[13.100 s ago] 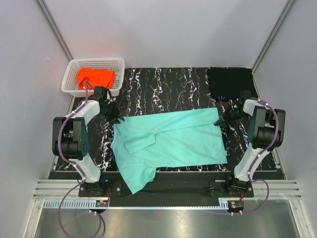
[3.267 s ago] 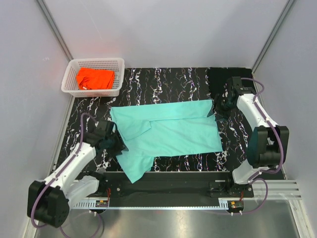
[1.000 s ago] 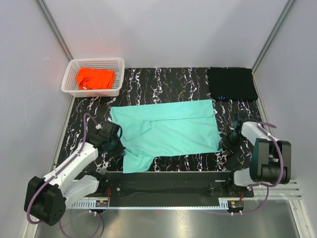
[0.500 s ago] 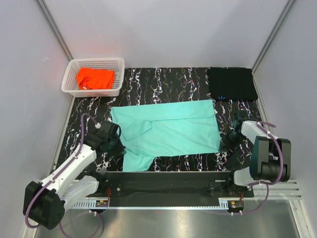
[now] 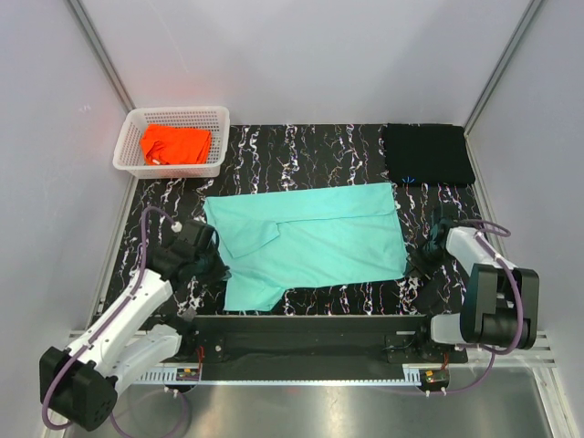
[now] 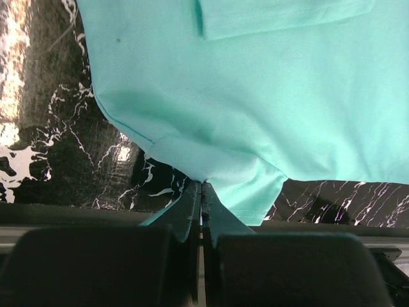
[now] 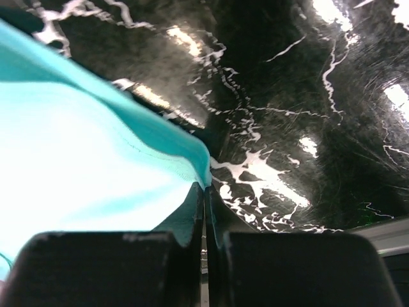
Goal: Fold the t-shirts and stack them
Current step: Fold the tshirt
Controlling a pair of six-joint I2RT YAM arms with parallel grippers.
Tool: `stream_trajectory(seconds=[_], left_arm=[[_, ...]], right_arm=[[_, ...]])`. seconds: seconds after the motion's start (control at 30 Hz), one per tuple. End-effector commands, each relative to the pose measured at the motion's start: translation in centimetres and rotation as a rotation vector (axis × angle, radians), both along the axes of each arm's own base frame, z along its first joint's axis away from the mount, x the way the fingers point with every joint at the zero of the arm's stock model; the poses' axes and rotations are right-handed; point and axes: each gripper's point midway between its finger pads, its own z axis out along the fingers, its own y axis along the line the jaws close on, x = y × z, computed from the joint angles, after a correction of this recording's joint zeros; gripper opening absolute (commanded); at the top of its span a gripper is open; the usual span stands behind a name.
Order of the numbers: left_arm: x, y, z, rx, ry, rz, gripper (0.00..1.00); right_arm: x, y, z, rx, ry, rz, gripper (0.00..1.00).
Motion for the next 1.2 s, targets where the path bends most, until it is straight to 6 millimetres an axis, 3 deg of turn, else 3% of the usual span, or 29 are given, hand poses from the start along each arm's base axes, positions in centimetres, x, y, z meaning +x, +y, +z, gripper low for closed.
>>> stream_trajectory(seconds=[0.0, 0.07, 0.3, 0.57, 0.9, 1.17], left_arm=[[2.4, -0.2, 3.0, 0.015, -0.110, -0.013, 0.00], [3.2, 0.1, 3.0, 0.049, -0.108, -0.012, 0.00], [7.6, 0.7, 6.1, 0.119, -0.185, 0.005, 0.00], [11.1, 3.0, 5.5, 0.106, -0.153, 0.073, 0.00], [15.2, 3.0, 5.0, 0.098, -0.130, 0.067, 0.00], [17.2, 3.2, 3.7, 0.104, -0.093, 0.067, 0.00]], right_arm=[[1.7, 0.1, 2.0, 0.006, -0.092, 0.035, 0.00], [3.1, -0.4, 3.2, -0.015, -0.128, 0.048, 0.00], [6.9, -0.6, 3.7, 0.002, -0.131, 0.134, 0.00], [10.9, 0.0, 4.5, 0.063, -0.159, 0.181, 0.00], [15.0, 0.4, 4.7, 0.100, -0.155, 0.221, 0.00], [18.3, 0.1, 4.3, 0.103, -0.138, 0.238, 0.00]])
